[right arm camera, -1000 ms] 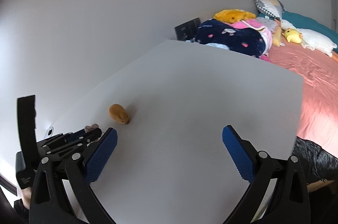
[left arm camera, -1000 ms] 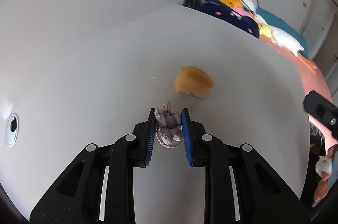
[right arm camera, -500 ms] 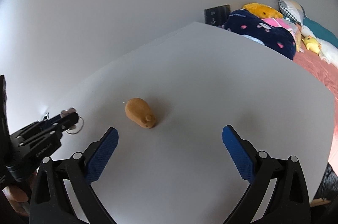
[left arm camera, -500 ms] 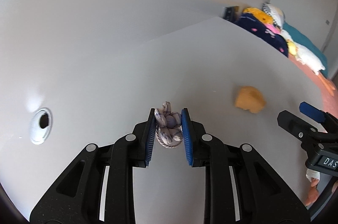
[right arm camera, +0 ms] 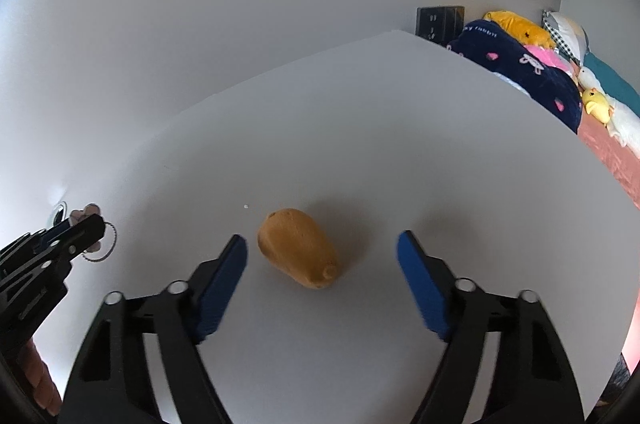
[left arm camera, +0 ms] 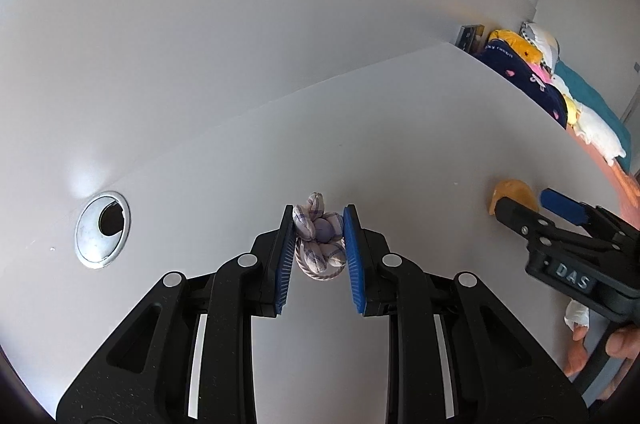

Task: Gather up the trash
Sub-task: 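Grasp the lavender flower plush with the left gripper while the right grasps the tan toy, then carry the flower plush and tan toy over the trash bag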

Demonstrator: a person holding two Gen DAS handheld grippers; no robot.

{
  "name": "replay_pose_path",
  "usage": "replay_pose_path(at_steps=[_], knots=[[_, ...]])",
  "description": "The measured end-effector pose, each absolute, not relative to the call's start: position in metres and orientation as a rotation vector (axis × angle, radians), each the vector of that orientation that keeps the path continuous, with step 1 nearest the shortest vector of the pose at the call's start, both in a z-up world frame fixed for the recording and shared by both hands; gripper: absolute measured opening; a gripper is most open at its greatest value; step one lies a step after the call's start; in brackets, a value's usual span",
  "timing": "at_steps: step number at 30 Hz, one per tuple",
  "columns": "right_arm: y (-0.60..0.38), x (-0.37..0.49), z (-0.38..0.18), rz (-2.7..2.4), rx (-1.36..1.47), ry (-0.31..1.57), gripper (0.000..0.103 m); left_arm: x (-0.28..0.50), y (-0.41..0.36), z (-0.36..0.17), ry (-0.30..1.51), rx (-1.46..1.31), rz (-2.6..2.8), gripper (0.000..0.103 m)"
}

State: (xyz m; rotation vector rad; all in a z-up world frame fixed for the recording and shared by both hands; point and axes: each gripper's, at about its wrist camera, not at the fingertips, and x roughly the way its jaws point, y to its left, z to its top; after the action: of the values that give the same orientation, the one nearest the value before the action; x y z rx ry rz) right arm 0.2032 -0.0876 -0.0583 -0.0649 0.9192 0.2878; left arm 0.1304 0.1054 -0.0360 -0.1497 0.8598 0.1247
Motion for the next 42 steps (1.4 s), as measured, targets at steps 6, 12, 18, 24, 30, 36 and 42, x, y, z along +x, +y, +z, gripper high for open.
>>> replay_pose_path(at_steps=[6,12,18,24,30,36,42], knots=[[-0.087,0.206,-0.064,0.265,-0.078,0.946,0.037,0.143,0.103,-0.04,0.866,-0.164,0.14,0.024],[-0.106,0.191,-0.053,0.28,-0.025,0.912,0.037,0.137,0.101,-0.035,0.847,-0.158,0.119,0.024],[-0.132,0.17,-0.036,0.278,0.01,0.882,0.037,0.132,0.09,-0.03,0.834,-0.137,0.08,0.024],[-0.163,0.145,-0.022,0.264,0.047,0.858,0.037,0.128,0.064,-0.018,0.815,-0.139,0.001,0.024],[-0.191,0.119,-0.013,0.233,0.064,0.845,0.037,0.115,0.026,-0.014,0.81,-0.096,-0.075,0.024],[-0.214,0.093,-0.008,0.212,0.094,0.83,0.037,0.102,-0.007,-0.013,0.818,-0.042,-0.125,0.024],[-0.233,0.071,-0.001,0.203,0.115,0.81,0.037,0.089,-0.03,-0.006,0.807,-0.006,-0.152,0.024]])
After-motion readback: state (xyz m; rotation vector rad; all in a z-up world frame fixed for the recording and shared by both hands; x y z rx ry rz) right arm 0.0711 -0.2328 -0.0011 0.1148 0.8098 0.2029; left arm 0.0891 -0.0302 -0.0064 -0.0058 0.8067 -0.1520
